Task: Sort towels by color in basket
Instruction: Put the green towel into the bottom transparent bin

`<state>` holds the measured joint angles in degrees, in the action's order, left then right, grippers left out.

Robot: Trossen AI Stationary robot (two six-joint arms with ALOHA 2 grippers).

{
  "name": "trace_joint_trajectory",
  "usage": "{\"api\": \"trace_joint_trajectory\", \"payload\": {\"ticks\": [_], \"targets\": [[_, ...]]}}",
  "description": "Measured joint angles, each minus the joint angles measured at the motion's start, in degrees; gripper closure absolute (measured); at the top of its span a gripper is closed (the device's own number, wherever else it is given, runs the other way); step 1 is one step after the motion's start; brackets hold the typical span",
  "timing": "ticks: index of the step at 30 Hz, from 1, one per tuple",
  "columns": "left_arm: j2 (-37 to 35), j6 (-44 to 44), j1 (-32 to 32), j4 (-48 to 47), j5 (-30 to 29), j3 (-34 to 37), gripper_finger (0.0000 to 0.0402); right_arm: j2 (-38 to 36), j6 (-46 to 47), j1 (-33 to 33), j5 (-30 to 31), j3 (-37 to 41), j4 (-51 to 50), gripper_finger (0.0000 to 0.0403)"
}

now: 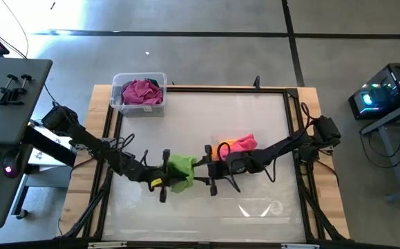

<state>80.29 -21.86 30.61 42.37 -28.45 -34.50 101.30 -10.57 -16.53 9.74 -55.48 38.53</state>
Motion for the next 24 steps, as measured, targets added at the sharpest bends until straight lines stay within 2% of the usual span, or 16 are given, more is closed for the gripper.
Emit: {"api": "trace_joint_trajectory", "payload": {"ticks": [5,10,12,15,19,22,24], "targets": [[0.0,0.2,-0.3,0.4,1.2,0.0,0.0389,0.0,-0.6,-0.2,0.3,0.0,0.3,0.0289],[0.0,-2.3,-0.3,-1.2,2.5,0.0,0.0331,-0.3,0.7,-0.5,1.8,0.0,-0.7,0.0377],[-0.2,-3.8,0.1,-1.9,1.6,0.0,0.0303,-1.8,1.2,-0.5,4.2,0.0,-3.7,0.0393],[-1.9,-4.8,2.0,-4.9,-5.6,0.0,0.0269,-6.7,3.0,-2.4,14.2,0.0,-11.3,0.0382],[-4.5,-4.9,6.1,-10.3,-22.1,0.0,0.0248,-16.4,8.8,-6.4,25.9,0.0,-26.1,0.0377],[-5.5,-4.8,9.2,-14.1,-34.2,0.0,0.0246,-25.0,17.0,-8.8,29.3,0.0,-38.9,0.039],[-5.6,-4.1,10.6,-15.2,-38.8,0.0,0.0246,-30.8,24.5,-9.7,29.4,0.0,-48.3,0.0396]]}}
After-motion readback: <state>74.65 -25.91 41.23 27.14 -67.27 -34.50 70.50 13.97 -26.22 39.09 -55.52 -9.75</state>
